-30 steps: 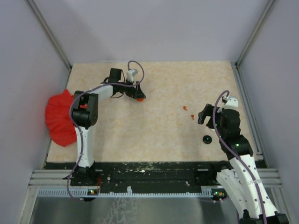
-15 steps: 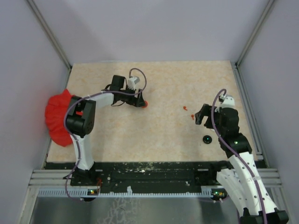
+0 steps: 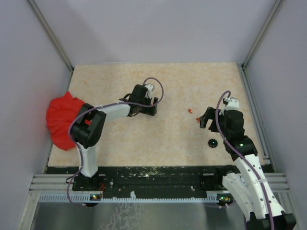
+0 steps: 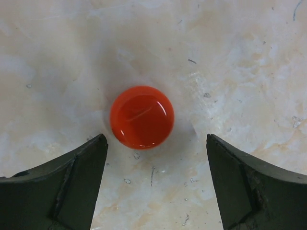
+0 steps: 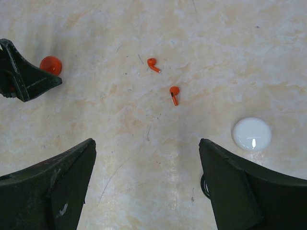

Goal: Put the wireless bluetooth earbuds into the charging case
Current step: Pick up the charging case at the center of the board.

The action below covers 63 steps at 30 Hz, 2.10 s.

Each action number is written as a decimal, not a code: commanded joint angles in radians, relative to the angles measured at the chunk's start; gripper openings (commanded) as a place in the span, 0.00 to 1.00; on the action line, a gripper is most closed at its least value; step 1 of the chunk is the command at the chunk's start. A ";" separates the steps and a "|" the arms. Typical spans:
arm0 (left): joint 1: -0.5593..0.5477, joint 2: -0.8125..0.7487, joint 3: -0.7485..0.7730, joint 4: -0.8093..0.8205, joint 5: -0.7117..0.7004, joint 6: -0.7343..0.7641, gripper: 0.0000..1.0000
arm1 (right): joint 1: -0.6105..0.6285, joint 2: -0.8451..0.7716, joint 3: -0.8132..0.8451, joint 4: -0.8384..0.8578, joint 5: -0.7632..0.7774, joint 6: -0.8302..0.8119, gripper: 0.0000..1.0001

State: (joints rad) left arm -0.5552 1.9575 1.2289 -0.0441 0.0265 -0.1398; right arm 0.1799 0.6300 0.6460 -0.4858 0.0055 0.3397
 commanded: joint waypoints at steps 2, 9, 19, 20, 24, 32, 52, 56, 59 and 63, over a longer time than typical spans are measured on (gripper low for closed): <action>-0.023 0.014 0.018 0.001 -0.181 -0.067 0.87 | -0.009 0.003 0.006 0.051 -0.012 -0.017 0.88; -0.043 0.035 0.052 -0.049 -0.277 -0.099 0.80 | -0.008 0.005 0.006 0.051 -0.011 -0.016 0.88; -0.089 0.090 0.121 -0.096 -0.341 -0.182 0.79 | -0.008 0.011 0.004 0.048 -0.014 -0.016 0.87; -0.090 0.095 0.126 -0.096 -0.346 -0.183 0.78 | -0.008 0.011 0.004 0.047 -0.014 -0.015 0.87; -0.091 0.106 0.141 -0.119 -0.381 -0.194 0.73 | -0.008 0.010 0.003 0.044 -0.016 -0.015 0.87; -0.091 0.085 0.105 -0.128 -0.362 -0.203 0.61 | -0.008 0.014 0.002 0.049 -0.025 -0.015 0.87; -0.190 -0.333 -0.329 0.313 -0.153 0.142 0.52 | -0.008 0.133 0.101 0.156 -0.367 0.047 0.82; -0.240 -0.392 -0.400 0.406 -0.113 0.217 0.53 | -0.008 0.196 0.137 0.181 -0.458 0.073 0.80; -0.281 -0.431 -0.448 0.477 -0.096 0.276 0.53 | -0.003 0.252 0.166 0.201 -0.508 0.092 0.80; -0.313 -0.464 -0.491 0.548 -0.063 0.342 0.53 | 0.017 0.331 0.179 0.249 -0.551 0.101 0.78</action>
State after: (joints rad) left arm -0.8444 1.5410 0.7673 0.3637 -0.0933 0.1032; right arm 0.1806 0.9035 0.7662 -0.3378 -0.4572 0.4191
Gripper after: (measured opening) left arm 0.564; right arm 0.788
